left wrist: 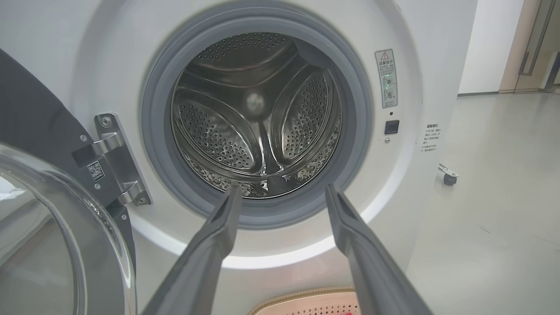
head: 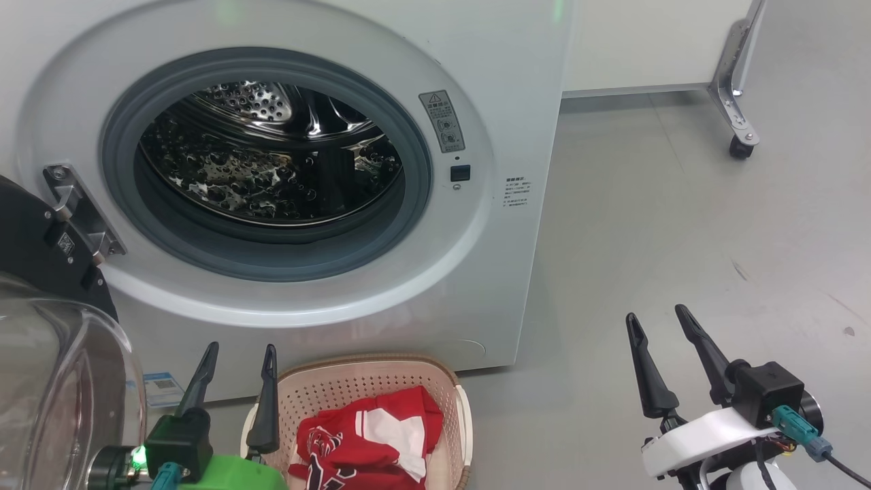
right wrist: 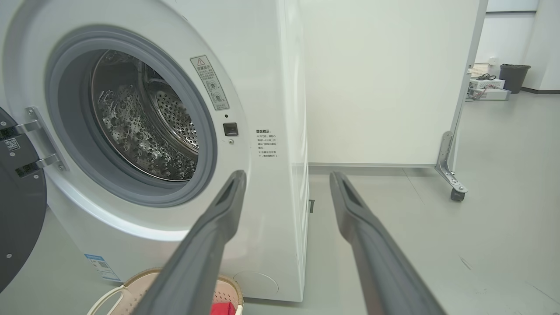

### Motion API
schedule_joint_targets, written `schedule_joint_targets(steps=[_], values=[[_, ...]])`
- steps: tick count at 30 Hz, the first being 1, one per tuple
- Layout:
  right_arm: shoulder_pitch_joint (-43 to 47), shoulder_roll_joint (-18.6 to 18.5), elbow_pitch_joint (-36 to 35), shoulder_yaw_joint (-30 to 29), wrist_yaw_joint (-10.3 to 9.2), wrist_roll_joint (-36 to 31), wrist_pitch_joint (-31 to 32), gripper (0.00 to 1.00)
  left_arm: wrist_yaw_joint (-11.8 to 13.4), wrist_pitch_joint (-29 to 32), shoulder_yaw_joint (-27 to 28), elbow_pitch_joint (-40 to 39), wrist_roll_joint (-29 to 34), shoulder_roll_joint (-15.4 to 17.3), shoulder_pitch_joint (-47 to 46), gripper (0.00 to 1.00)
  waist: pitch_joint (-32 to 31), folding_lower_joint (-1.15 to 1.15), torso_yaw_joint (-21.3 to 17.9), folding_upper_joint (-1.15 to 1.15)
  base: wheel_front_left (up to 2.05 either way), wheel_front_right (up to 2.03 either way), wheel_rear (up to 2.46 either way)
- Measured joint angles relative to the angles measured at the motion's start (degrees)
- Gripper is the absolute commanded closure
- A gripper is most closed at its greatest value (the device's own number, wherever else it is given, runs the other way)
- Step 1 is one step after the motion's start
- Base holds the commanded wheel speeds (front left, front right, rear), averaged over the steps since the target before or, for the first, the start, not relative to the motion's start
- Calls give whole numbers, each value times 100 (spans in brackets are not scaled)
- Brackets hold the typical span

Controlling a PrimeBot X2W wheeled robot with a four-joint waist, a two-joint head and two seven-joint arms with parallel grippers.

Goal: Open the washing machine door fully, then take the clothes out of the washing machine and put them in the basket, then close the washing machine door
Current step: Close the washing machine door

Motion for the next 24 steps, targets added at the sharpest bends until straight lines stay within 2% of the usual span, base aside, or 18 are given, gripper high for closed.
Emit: schedule_joint_targets(steps=[24], values=[[88, -23, -169, -7, -14, 0, 91, 0, 56, 129, 0, -446, 65, 54, 197, 0, 43, 0, 48, 0, -16, 16, 0]])
